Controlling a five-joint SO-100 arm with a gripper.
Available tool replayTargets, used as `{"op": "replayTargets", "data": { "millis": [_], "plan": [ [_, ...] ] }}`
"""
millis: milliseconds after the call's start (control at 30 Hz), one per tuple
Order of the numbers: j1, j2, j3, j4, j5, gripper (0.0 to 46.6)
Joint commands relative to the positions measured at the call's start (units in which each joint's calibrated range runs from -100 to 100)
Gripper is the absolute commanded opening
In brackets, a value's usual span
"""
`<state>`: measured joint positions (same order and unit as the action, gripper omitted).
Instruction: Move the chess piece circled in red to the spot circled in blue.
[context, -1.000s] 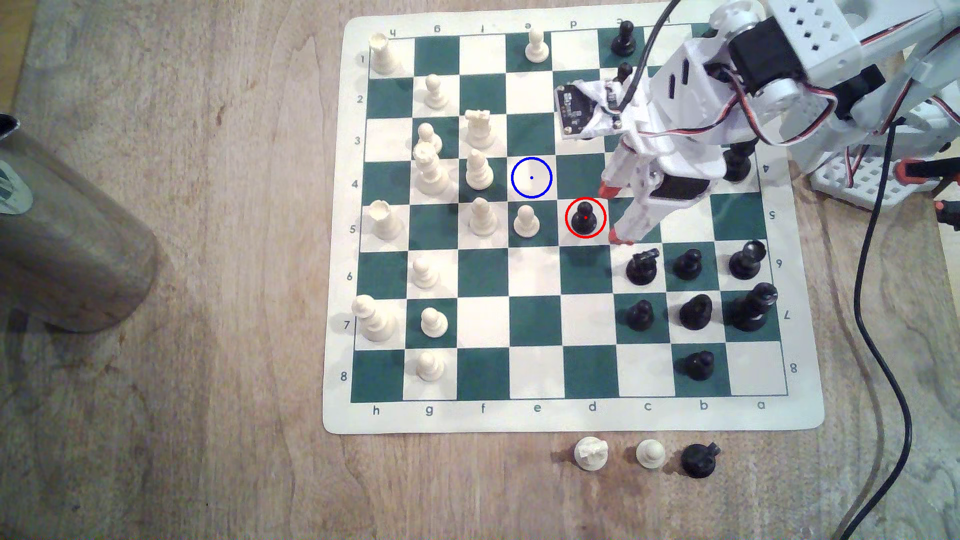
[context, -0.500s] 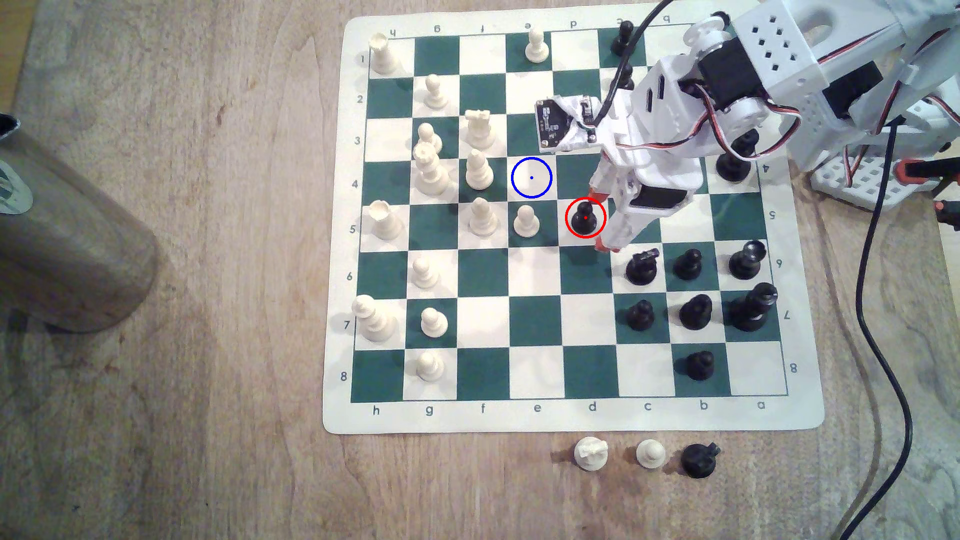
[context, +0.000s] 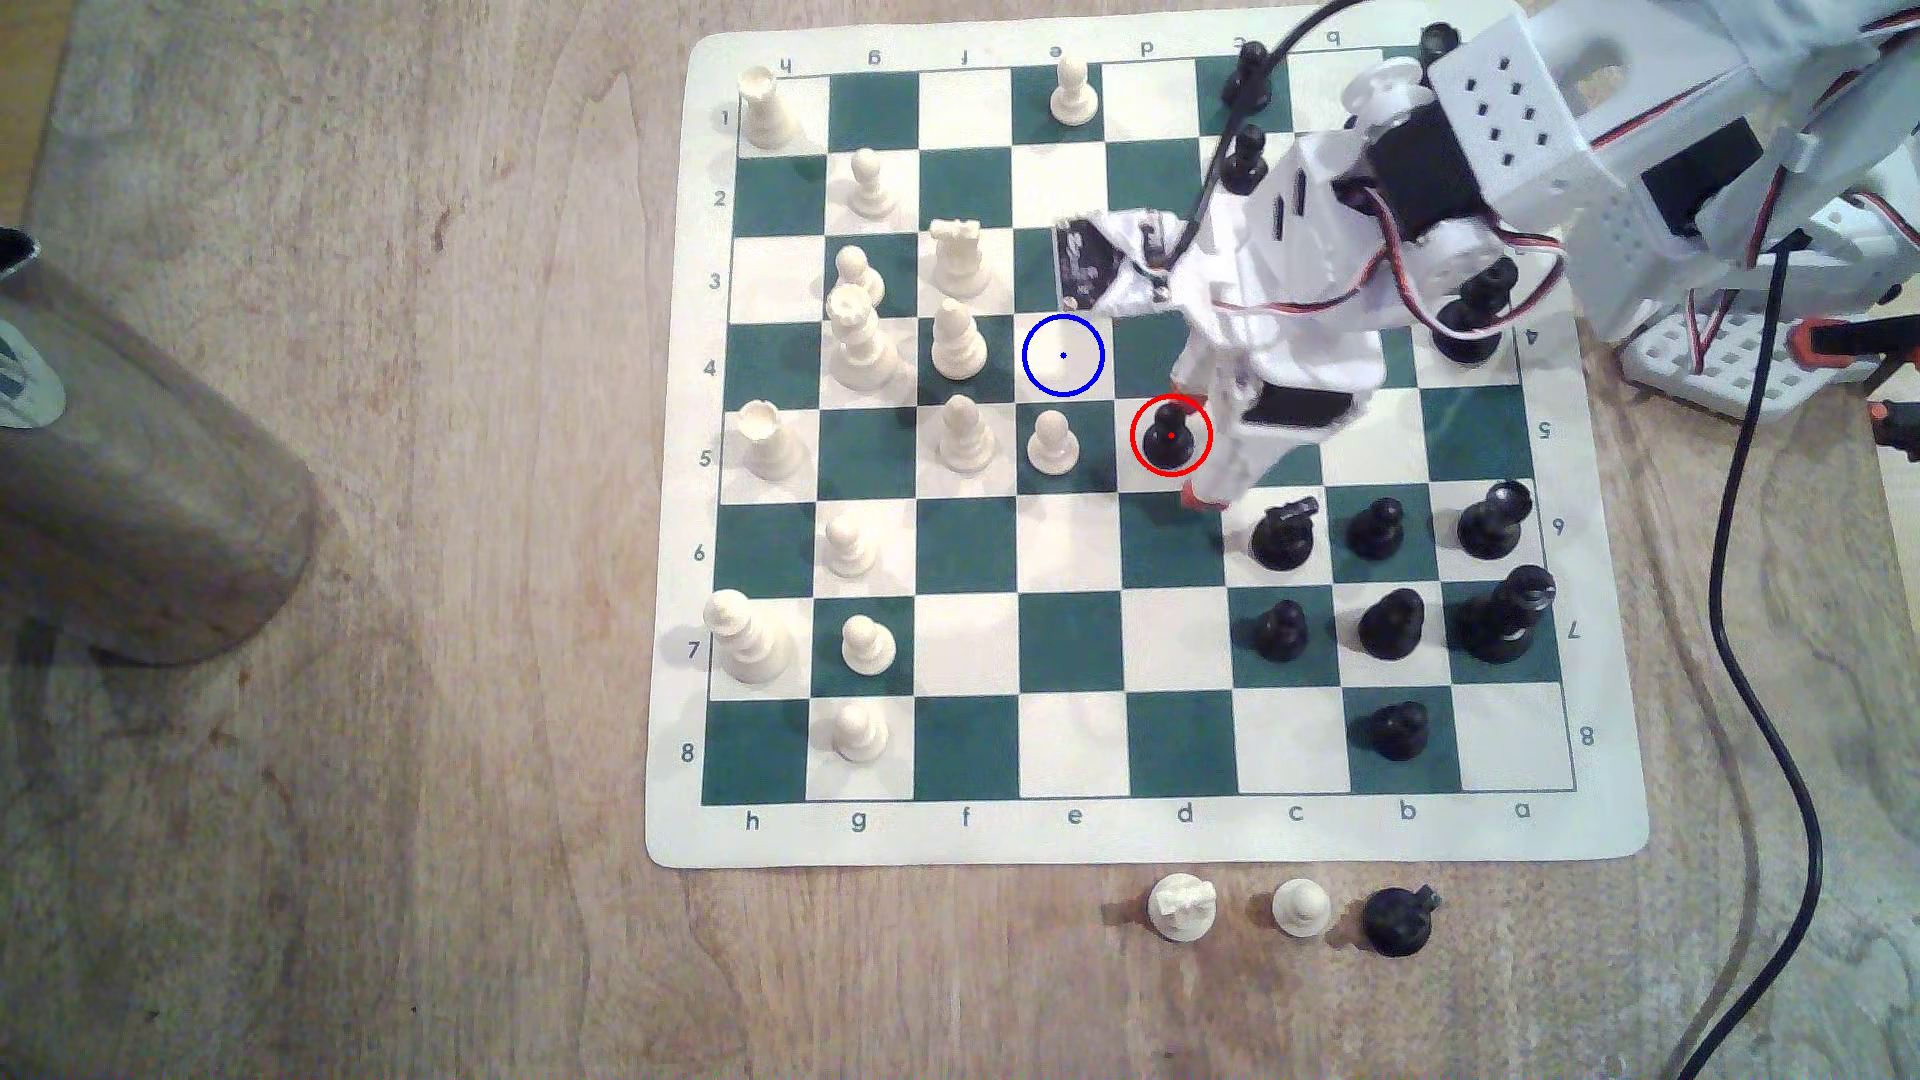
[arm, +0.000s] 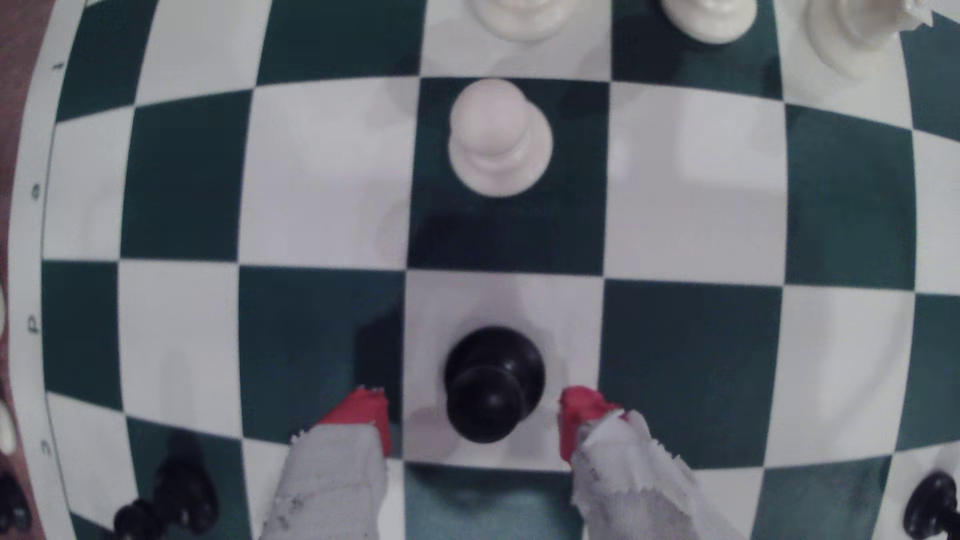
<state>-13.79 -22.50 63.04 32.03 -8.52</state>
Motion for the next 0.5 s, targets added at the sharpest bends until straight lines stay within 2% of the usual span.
{"op": "replayTargets", "data": {
  "millis": [0, 467],
  "plan": [
    [0.5, -0.6, -4.9, -1.8, 0.2, 16.9],
    [-0.4, -2.5, -5.6, -3.0, -0.1, 14.0]
  ]
}}
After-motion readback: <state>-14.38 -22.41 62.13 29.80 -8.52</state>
